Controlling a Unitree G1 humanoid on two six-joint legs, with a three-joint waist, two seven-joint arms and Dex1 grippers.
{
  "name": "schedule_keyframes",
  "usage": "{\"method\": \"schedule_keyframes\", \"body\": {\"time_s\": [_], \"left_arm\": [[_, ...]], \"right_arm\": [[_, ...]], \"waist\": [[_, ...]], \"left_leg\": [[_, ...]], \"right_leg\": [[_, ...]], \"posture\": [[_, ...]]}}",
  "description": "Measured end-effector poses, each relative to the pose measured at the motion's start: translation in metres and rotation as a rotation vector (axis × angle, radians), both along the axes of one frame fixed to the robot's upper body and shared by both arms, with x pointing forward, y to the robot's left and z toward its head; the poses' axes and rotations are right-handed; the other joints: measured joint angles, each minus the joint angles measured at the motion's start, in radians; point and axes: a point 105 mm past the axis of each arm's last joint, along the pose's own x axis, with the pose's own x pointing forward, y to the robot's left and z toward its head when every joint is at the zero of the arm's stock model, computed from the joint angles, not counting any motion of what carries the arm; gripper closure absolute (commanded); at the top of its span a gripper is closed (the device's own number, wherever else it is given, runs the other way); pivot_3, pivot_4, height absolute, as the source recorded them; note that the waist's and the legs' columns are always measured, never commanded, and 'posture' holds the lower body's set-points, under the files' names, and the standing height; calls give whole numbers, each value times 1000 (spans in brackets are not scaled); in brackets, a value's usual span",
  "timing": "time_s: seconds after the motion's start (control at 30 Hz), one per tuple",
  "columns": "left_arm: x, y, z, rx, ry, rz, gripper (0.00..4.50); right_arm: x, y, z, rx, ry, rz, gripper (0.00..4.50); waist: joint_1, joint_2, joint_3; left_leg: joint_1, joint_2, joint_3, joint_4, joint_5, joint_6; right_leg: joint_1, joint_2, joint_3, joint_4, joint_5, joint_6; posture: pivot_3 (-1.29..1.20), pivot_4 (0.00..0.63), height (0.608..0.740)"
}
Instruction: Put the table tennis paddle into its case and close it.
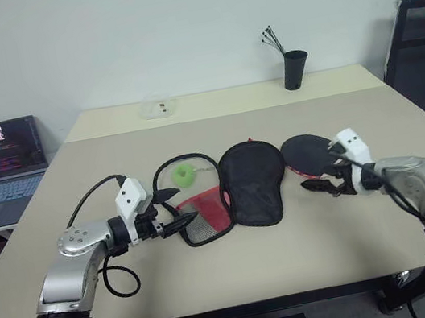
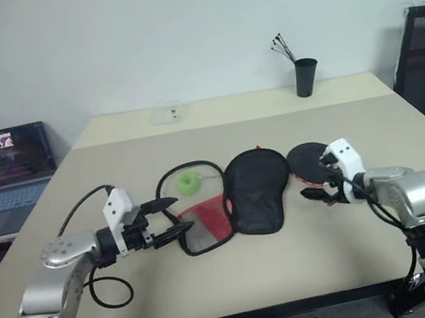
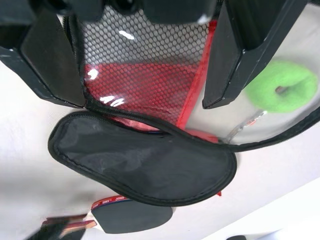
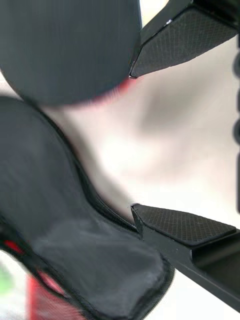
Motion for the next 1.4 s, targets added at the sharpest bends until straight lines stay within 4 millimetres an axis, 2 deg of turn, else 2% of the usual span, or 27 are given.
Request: {"method": "schedule_keyframes", "body": {"time_s": [0.1,0.4,0.47,0.6,0.83,1.0,1.1,1.3,1.37,1.4], "left_arm": [[2,-5,-1,0,4,-17,430],[7,-8,2,3,-1,-34,430],[8,-9,3,0,-5,-37,430],[8,-13,3,3,-8,-49,430],[8,-14,2,6,-7,-52,430],[7,-12,1,9,-5,-48,430],[6,-10,-1,12,3,-43,430],[4,-7,-6,14,17,-30,430],[4,-7,-6,14,16,-29,430],[4,-7,-6,14,13,-30,430]], "right_arm": [[5,-14,4,17,-36,-54,41],[17,-72,-30,-74,33,-194,41],[22,-79,-34,-92,38,-200,41],[32,-82,-35,-122,39,-180,41],[41,-69,-48,-173,70,-96,41],[45,-70,-49,-228,62,-76,41],[48,-70,-50,-246,58,-82,632],[50,-75,-50,-234,60,-142,2663],[51,-76,-49,-235,63,-159,3265],[51,-78,-48,-235,62,-177,3430]], "waist": [[-2,0,0],[-3,0,0],[-5,-1,0],[-6,-1,1],[-5,-1,1],[-6,-1,1],[-7,-1,1],[-6,-1,1],[-5,-1,1],[-4,-1,1]], "left_leg": [[0,0,1,0,0,0],[0,-2,3,1,0,0],[1,-2,3,0,0,0],[1,-1,3,0,0,0],[1,-1,3,0,0,0],[2,-1,4,1,0,0],[2,-1,4,1,0,0],[2,-1,4,1,0,0],[2,-1,4,2,0,0],[2,-1,4,2,0,0]], "right_leg": [[0,0,1,0,0,0],[0,1,2,0,0,0],[0,1,3,0,0,0],[0,3,3,0,0,0],[0,3,3,0,0,0],[0,3,4,1,0,0],[0,3,4,1,1,-1],[1,3,5,2,1,-1],[1,3,5,2,1,-1],[1,2,5,2,1,-1]], "posture": [[0,150,740],[0,150,740],[0,150,740],[0,150,740],[0,150,740],[0,150,740],[0,150,740],[0,150,740],[0,150,740],[0,150,740]]}}
